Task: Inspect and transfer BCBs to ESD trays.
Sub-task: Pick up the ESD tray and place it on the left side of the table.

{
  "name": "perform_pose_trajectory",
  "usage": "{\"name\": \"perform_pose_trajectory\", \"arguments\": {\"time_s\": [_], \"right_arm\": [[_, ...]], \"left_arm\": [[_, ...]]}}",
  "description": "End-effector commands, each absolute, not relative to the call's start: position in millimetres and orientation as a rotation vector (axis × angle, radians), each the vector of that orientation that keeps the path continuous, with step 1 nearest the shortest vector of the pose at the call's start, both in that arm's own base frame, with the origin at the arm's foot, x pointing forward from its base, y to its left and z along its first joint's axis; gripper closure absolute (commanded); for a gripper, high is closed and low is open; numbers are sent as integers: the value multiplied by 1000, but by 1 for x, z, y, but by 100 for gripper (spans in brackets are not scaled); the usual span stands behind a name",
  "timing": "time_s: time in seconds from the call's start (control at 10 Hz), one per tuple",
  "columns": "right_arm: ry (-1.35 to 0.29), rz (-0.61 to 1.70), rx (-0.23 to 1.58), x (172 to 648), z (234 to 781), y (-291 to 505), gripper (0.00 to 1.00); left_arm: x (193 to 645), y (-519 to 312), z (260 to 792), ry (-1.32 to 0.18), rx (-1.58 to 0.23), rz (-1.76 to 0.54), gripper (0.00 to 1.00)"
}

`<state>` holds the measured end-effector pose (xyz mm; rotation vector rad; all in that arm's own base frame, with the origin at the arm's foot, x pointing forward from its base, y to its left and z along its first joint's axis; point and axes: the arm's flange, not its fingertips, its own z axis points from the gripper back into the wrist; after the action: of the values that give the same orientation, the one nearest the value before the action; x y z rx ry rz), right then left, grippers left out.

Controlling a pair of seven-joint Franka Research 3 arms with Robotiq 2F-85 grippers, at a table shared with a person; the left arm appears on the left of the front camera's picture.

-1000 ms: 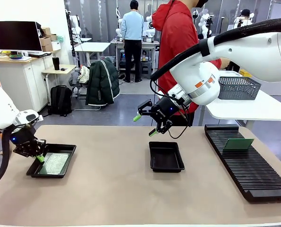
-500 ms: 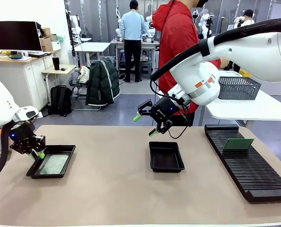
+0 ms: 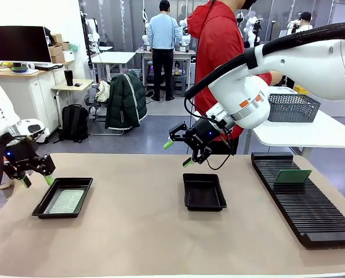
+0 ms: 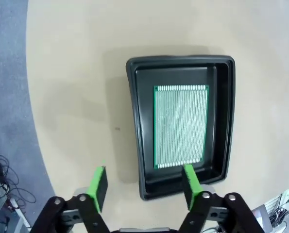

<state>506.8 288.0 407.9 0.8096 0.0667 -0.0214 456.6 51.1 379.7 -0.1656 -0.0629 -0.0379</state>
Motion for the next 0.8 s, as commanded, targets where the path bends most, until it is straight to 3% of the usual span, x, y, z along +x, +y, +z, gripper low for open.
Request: {"name": "perform_pose_trajectory", "arguments": {"time_s": [0.0,0.7], "right_arm": [[59,-31,791,508,408,291,0],[59,-31,791,508,408,291,0]], "left_arm": [[456,47,405,-7,-107,-38,1],[468,38,473,72,-8,-67,0]]}}
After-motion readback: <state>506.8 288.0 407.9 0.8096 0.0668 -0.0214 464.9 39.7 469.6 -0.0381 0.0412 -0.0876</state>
